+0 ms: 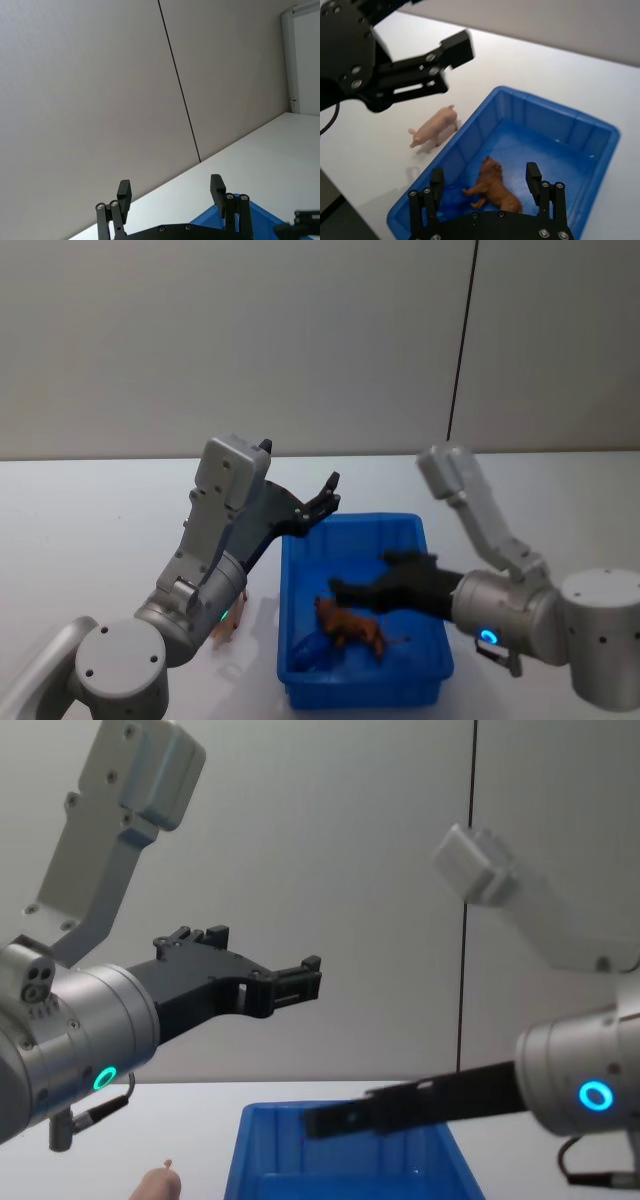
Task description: Pick up the two dolls from the table and place them into the box.
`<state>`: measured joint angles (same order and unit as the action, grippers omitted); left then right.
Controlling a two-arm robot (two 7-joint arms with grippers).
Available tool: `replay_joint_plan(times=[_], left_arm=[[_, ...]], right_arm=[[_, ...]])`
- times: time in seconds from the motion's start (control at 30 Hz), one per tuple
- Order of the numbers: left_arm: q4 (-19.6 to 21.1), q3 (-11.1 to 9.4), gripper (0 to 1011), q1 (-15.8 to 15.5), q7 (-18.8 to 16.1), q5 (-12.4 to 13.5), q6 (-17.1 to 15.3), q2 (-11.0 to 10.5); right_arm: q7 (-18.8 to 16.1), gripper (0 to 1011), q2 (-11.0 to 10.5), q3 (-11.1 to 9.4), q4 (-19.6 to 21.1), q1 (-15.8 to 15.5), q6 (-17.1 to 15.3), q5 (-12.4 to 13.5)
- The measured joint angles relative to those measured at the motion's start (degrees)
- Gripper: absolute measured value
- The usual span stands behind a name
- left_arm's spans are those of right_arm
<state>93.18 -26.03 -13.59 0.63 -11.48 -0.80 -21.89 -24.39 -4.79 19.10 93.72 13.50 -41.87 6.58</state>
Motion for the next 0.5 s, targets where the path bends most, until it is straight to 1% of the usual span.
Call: replay_joint_plan(times=[0.1,0.33,0.43,0.5], left_arm=[[0.00,0.00,1001,0.00,0.00,0.00,0.00,0.00],[0.00,0.00,1001,0.00,0.00,0.00,0.00,0.00],[0.00,0.00,1001,0.00,0.00,0.00,0.00,0.00],[0.00,0.00,1001,0.00,0.00,0.00,0.00,0.00]], right_arm=[[1.55,1001,-0.67,-0.89,1.01,-0.46,1.82,0.95],[4.74,1001,-2.18,-2.84,3.03,-1.60,4.87,2.75],[6.93,1001,-3.22,-4.11,4.39,-2.52,6.51,3.94],[7.79,1001,-3.70,-4.70,4.97,-2.98,7.10,4.39]])
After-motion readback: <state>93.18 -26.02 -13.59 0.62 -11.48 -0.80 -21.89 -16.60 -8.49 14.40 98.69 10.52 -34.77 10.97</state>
